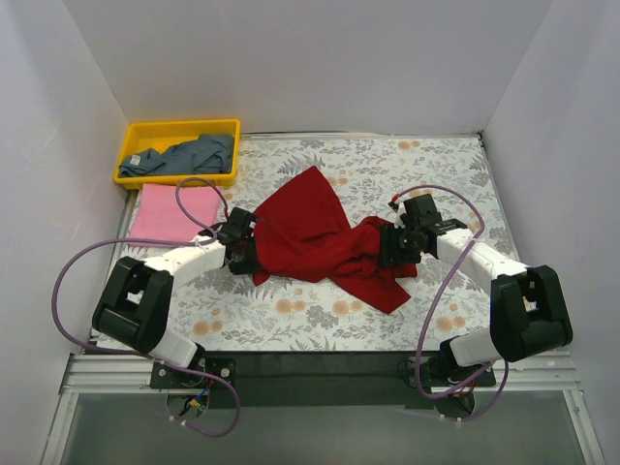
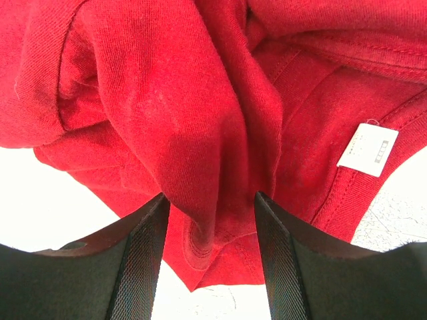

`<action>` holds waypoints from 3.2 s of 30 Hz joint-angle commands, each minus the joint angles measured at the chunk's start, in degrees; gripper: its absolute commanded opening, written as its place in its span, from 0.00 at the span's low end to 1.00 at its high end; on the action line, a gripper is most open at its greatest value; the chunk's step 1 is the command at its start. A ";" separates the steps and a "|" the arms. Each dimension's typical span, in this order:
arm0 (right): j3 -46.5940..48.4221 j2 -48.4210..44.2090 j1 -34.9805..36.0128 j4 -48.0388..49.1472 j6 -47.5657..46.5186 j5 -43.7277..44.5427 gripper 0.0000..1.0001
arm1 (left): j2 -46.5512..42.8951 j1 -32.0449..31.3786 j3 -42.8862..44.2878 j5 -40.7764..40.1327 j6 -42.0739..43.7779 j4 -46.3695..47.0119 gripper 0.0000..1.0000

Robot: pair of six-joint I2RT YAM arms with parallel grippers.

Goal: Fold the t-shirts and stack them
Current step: Flatten the tshirt out

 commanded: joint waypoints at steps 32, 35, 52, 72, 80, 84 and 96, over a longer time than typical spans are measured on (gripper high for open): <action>81.29 18.98 -15.80 -6.99 -7.54 14.26 0.01 | 28.16 14.23 97.45 1.03 7.84 -17.90 0.00; 79.23 13.91 -15.80 -3.40 -10.35 15.66 0.01 | 20.82 14.23 89.46 2.18 8.02 -10.82 0.00; 42.38 -32.86 -15.80 22.45 -25.90 21.03 0.01 | -19.28 14.23 64.80 11.75 10.22 4.77 0.00; 44.41 -12.78 -15.80 11.11 -29.96 6.79 0.01 | 0.19 14.23 53.14 2.55 12.33 0.97 0.00; 38.42 5.69 -15.71 22.62 -28.56 3.98 0.01 | 18.05 15.81 49.60 -5.98 8.73 9.24 0.00; 40.18 17.80 -15.63 25.53 -27.76 3.01 0.01 | 27.89 16.34 53.11 -5.47 7.41 10.48 0.00; 47.65 33.40 -15.62 25.00 -25.66 4.06 0.01 | 40.74 17.30 58.65 -1.51 7.23 13.47 0.00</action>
